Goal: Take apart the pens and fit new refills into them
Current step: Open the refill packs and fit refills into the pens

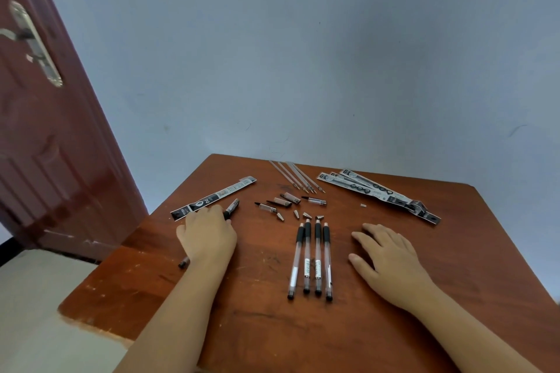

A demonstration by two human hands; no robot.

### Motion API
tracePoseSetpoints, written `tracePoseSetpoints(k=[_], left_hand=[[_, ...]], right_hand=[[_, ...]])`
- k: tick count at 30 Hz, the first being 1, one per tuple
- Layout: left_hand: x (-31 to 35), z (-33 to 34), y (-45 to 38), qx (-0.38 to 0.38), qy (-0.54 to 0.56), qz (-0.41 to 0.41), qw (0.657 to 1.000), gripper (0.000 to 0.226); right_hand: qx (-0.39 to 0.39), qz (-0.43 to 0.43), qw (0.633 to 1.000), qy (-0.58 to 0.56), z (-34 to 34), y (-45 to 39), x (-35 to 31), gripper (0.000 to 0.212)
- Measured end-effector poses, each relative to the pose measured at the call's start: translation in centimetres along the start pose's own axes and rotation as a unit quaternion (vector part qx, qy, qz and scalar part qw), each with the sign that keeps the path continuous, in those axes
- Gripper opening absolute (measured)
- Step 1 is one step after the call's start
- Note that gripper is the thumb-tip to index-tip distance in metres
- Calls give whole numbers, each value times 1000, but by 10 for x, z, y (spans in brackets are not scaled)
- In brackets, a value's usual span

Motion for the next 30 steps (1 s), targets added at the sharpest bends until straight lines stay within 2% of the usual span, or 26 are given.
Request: tracePoseSetpoints(k=[3, 5, 7, 9, 11, 14, 19, 24, 28, 30], left_hand=[[3, -3, 6, 19, 12, 33, 999, 34], [13, -5, 12, 24, 42, 101, 994, 37], [28, -6, 23, 5, 71, 175, 982, 39], [38, -2, 33, -36, 78, 210, 974, 43], [41, 8, 39, -88, 41, 222, 970, 50], [37, 19, 40, -146, -14, 222, 964, 54], [36, 23, 40, -150, -21, 222, 963, 55], [37, 25, 38, -139, -16, 224, 965, 55], [36, 21, 39, -125, 8, 218, 968, 55], [37, 12, 38, -84, 59, 216, 971, 53]], right_hand=[[1, 0, 1000, 2, -2, 0, -1, 49], [16, -2, 1000, -11, -6, -3, 1, 46], [64, 3, 997, -32, -17, -11, 9, 40], [136, 23, 990, -33, -32, -25, 20, 33], [170, 61, 984, 1, -45, -41, 31, 30], [156, 102, 981, 59, -47, -65, 41, 32], [110, 125, 980, 113, -34, -87, 52, 29], [171, 108, 971, 126, -36, -88, 56, 24], [266, 69, 962, 2, -55, -73, 53, 21], [307, 47, 945, -98, -70, -55, 44, 17]])
Point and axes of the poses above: each hand's wrist, its own y-axis away from the middle knuckle, its own z-axis out of the palm, x = y × z, the point moved 5 cm from there along -y, towards the middle knuckle, and after that the axes turned 8 degrees about -z, right-handed, at the moved point
